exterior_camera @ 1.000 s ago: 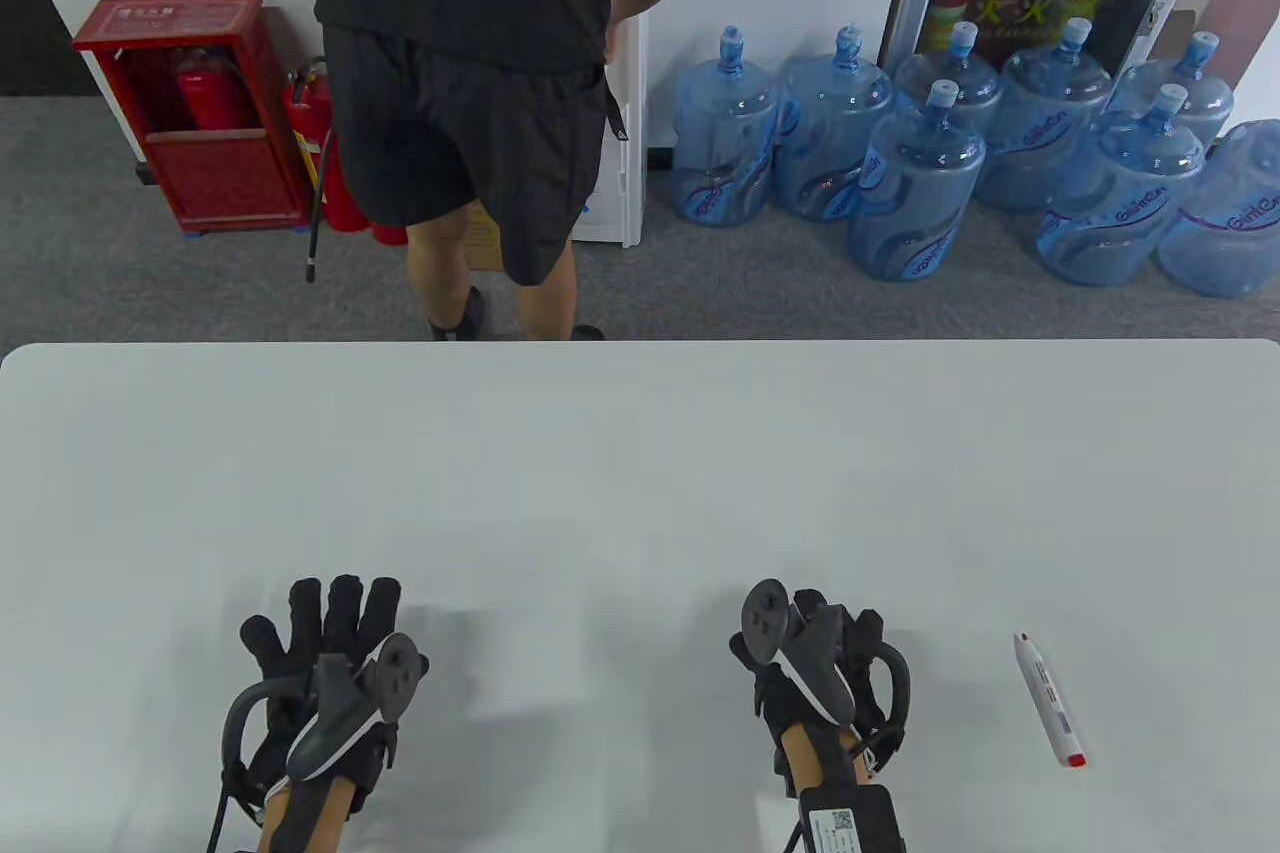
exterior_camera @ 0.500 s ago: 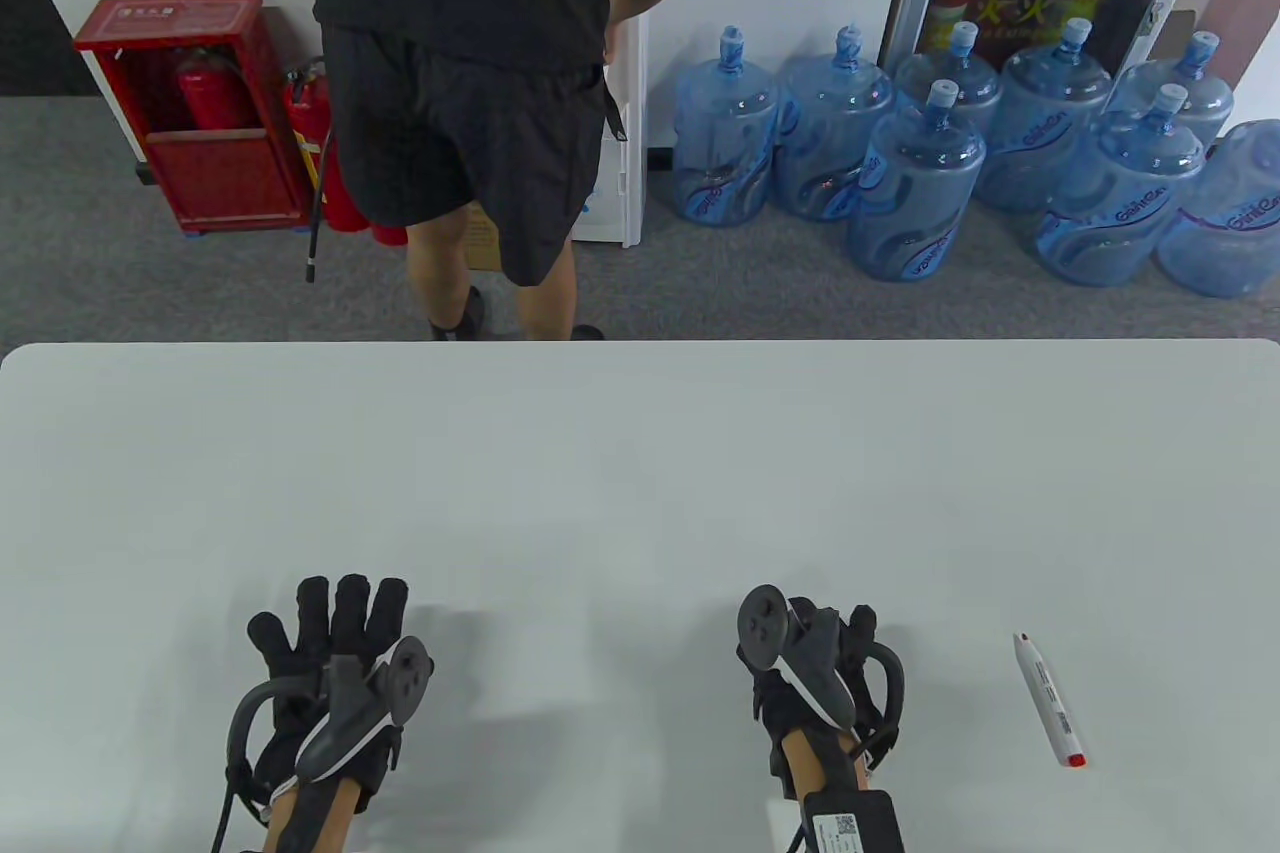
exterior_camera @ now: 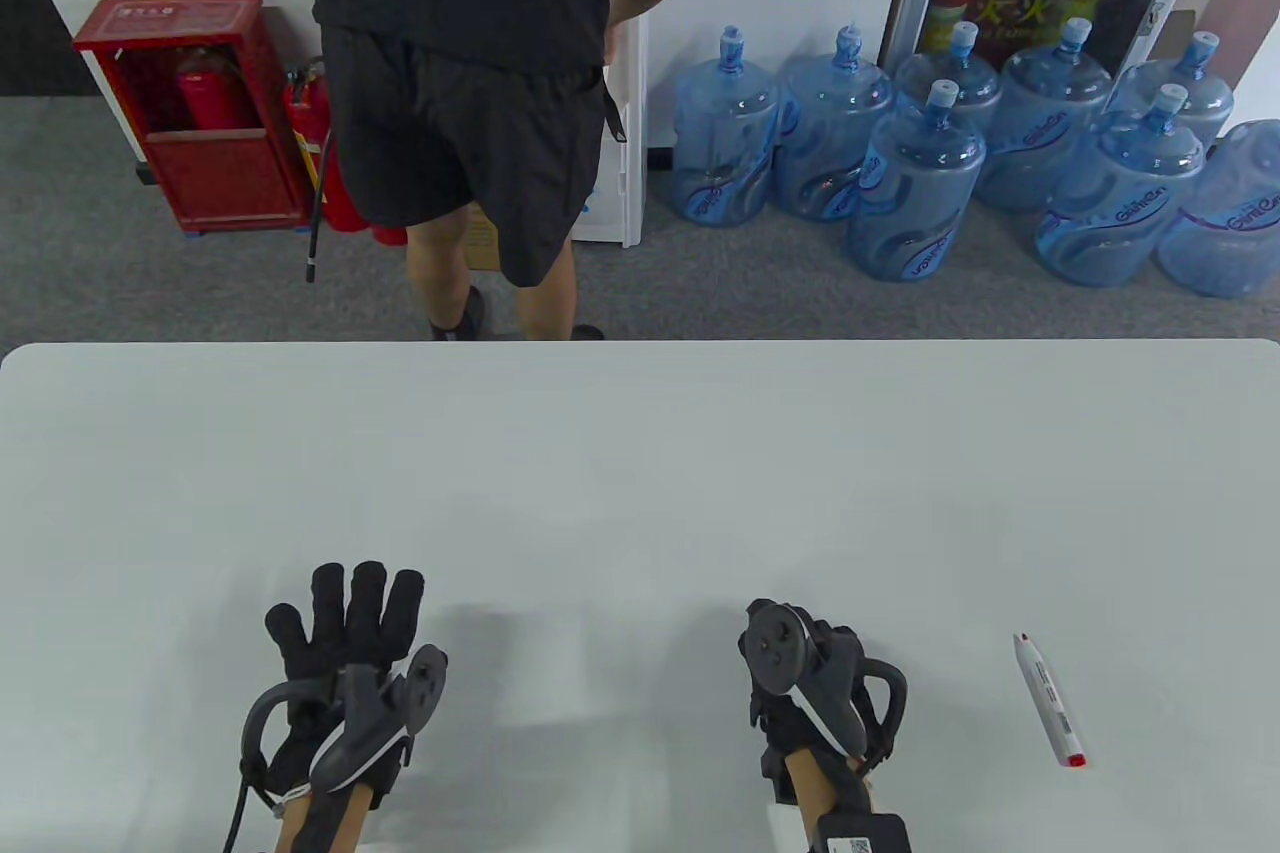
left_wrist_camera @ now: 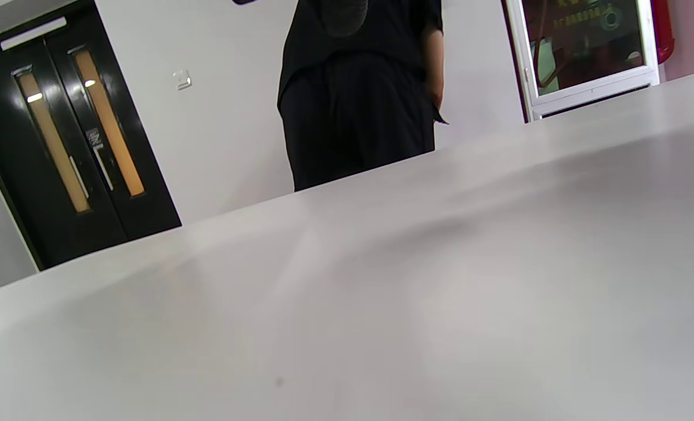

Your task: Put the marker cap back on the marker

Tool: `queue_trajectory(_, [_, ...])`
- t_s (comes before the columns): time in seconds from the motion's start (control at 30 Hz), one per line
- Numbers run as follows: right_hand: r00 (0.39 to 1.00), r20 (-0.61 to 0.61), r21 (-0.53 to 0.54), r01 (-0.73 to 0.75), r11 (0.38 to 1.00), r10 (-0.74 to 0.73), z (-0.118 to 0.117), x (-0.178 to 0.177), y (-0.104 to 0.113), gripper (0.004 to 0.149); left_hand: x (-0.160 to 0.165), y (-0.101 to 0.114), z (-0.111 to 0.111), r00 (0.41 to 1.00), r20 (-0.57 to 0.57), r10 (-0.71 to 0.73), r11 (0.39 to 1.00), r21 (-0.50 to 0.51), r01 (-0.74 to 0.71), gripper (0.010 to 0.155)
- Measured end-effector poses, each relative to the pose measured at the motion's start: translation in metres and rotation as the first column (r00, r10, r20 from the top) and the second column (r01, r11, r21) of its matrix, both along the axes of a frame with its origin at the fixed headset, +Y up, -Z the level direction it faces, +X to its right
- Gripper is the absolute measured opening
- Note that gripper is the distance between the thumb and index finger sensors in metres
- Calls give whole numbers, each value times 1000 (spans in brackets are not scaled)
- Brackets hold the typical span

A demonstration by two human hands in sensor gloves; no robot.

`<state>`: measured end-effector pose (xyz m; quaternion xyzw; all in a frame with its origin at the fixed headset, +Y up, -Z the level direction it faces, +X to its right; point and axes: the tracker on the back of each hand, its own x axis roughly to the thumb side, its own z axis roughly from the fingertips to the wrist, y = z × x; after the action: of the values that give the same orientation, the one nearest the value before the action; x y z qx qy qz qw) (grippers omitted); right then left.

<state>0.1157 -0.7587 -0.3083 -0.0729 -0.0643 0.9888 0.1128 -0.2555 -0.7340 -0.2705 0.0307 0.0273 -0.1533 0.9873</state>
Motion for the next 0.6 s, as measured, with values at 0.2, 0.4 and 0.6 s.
queue_trajectory(0.2, [996,19,92,83,992,-85,7,-1,6,48,12,6,5,999,28,-22,998,67,20,83])
queue_trajectory(0.4, [990,5,142,136,981,-138,11,-5,11,48,19,9,10,995,41,-86,989,125,80,82])
queue_trajectory(0.6, [974,-52,129,225,966,-220,13,-25,14,50,28,14,14,996,90,-15,985,171,-1,78])
